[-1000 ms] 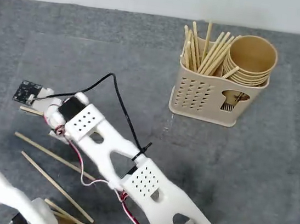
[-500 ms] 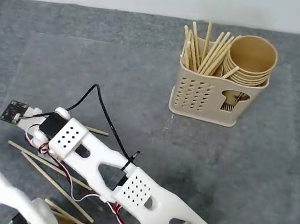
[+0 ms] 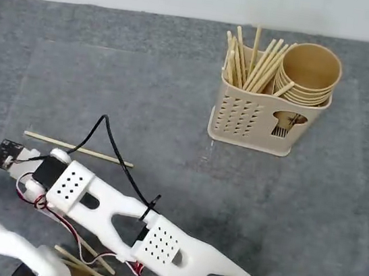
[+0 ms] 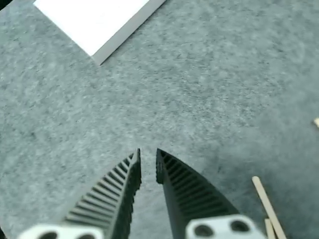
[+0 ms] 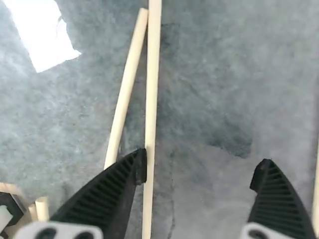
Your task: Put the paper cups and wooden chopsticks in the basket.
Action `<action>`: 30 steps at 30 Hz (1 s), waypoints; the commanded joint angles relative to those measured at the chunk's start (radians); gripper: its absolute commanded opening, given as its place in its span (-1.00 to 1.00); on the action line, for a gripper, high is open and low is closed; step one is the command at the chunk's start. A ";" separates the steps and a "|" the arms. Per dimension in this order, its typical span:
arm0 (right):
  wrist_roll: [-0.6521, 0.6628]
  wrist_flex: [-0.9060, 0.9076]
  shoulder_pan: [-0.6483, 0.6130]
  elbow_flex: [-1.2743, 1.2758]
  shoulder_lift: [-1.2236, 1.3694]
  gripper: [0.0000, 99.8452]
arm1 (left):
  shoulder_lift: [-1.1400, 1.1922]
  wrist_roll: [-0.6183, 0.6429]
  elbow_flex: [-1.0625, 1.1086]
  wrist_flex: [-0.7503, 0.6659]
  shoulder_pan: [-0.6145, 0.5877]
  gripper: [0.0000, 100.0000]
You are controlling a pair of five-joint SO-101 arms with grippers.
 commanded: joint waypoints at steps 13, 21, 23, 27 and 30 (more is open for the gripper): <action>-0.098 0.001 -0.008 -0.048 0.001 -0.32 | -0.015 0.003 -0.027 -0.017 -0.144 -0.89; -0.095 0.002 0.010 -0.058 0.125 -0.32 | -0.014 0.003 -0.012 -0.021 -0.143 -0.89; -0.095 0.004 0.033 -0.058 0.131 -0.32 | -0.014 0.003 -0.012 -0.021 -0.143 -0.89; -0.095 0.001 0.102 -0.058 0.127 -0.32 | -0.014 0.003 -0.012 -0.018 -0.143 -0.89; -0.041 -0.001 0.151 -0.087 0.125 -0.32 | -0.014 0.003 -0.012 -0.017 -0.143 -0.89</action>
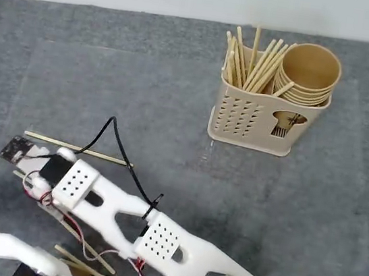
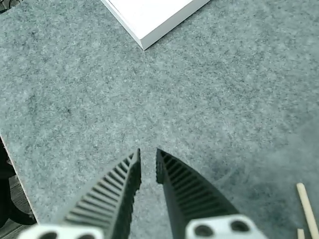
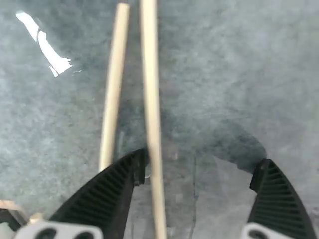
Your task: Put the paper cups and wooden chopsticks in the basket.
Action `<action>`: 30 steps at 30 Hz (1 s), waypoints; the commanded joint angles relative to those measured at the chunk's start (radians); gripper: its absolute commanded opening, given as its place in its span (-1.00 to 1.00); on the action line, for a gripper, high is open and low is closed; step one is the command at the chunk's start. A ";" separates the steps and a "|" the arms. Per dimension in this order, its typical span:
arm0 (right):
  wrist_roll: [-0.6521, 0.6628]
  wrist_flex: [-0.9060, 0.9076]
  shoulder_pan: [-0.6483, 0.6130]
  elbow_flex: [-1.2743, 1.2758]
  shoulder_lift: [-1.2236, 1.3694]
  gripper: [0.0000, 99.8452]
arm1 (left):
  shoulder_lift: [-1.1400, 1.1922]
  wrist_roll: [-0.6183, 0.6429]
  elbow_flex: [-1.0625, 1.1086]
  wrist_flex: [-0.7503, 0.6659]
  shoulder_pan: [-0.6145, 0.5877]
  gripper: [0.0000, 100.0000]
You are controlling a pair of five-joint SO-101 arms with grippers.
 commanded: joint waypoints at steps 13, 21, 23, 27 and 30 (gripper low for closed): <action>0.245 -0.070 0.216 -0.213 0.036 -0.31 | -0.012 0.003 -0.012 -0.015 -0.005 -0.89; 0.247 -0.102 0.219 -0.221 0.033 -0.31 | -0.012 -0.002 -0.010 -0.015 -0.005 -0.89; 0.247 -0.102 0.219 -0.258 0.024 -0.31 | -0.012 -0.002 -0.010 -0.015 -0.005 -0.89; 0.295 -0.102 0.220 -0.324 0.013 -0.31 | -0.012 -0.002 -0.010 -0.015 -0.005 -0.89; 0.351 -0.120 0.236 -0.339 0.018 -0.31 | -0.012 -0.002 -0.010 -0.015 -0.005 -0.89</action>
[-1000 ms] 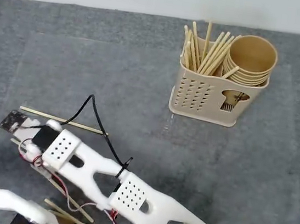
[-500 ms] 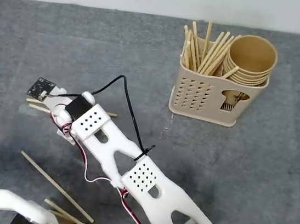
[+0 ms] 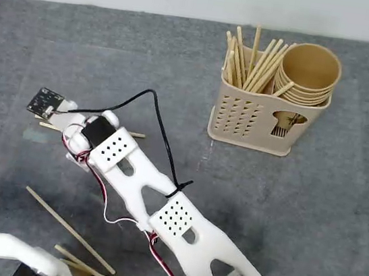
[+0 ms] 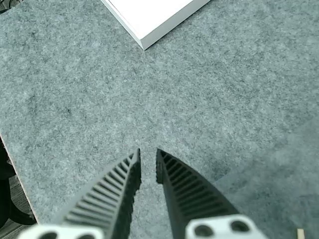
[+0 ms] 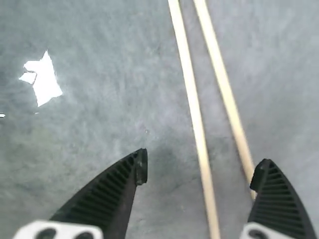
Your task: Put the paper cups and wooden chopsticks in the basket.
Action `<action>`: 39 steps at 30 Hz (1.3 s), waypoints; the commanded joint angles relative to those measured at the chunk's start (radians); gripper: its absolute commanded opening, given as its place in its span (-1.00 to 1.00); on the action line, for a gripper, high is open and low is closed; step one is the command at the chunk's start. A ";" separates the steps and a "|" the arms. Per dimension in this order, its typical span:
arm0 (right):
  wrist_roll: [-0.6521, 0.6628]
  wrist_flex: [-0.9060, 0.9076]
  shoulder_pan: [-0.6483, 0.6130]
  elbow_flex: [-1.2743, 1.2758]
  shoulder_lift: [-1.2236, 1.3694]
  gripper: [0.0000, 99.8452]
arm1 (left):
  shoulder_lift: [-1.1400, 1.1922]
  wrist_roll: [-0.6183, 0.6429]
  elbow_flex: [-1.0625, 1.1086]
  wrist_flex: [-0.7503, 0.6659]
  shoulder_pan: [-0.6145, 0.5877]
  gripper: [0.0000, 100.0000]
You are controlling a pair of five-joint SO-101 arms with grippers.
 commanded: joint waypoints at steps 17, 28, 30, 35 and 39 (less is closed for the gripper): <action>0.058 -0.209 0.133 0.097 0.004 -0.31 | -0.012 -0.002 -0.010 -0.015 -0.003 -0.89; 0.054 -0.061 0.116 0.114 0.022 -0.32 | -0.012 -0.002 0.012 -0.015 0.006 -0.89; 0.054 -0.021 0.102 0.112 0.024 -0.32 | -0.015 -0.002 0.012 -0.015 0.006 -0.89; 0.054 0.030 0.070 0.098 0.015 -0.32 | -0.018 -0.002 0.012 -0.015 0.006 -0.89; 0.054 0.088 0.048 0.060 0.001 -0.32 | -0.018 -0.002 0.012 -0.015 0.006 -0.89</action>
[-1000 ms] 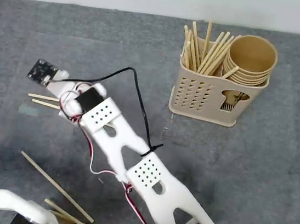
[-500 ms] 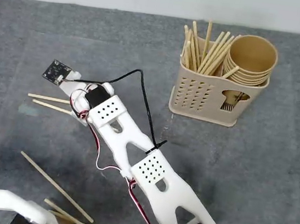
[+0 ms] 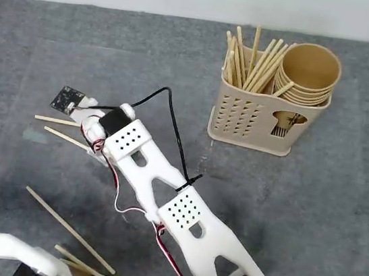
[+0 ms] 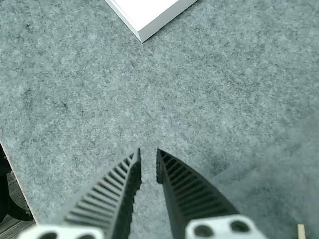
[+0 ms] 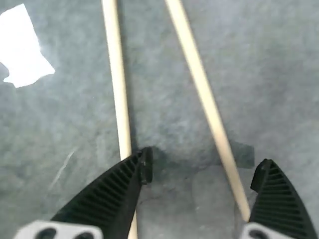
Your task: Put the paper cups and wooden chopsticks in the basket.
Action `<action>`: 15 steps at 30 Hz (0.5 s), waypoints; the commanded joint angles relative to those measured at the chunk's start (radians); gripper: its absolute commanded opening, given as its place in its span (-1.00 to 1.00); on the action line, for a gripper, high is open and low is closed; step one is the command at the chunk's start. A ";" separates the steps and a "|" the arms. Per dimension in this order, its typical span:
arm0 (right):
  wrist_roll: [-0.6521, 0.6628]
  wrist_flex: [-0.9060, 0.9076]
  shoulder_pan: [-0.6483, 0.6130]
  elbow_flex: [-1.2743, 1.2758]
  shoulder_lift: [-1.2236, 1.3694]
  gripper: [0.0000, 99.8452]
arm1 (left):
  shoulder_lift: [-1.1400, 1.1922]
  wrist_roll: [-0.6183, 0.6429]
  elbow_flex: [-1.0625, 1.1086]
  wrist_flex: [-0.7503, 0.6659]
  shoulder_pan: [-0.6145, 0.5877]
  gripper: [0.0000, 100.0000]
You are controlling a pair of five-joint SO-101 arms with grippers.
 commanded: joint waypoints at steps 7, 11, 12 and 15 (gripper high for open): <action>-0.008 0.185 -0.035 -0.184 -0.054 -0.32 | -0.018 -0.002 -0.010 -0.018 0.006 -0.89; -0.058 0.185 -0.039 -0.176 -0.097 -0.32 | -0.015 -0.002 -0.010 -0.017 0.006 -0.89; -0.060 0.185 -0.050 -0.176 -0.108 -0.32 | -0.014 -0.002 -0.010 -0.020 0.006 -0.89; -0.061 0.185 -0.085 -0.176 -0.122 -0.31 | -0.014 -0.002 -0.010 -0.021 0.006 -0.89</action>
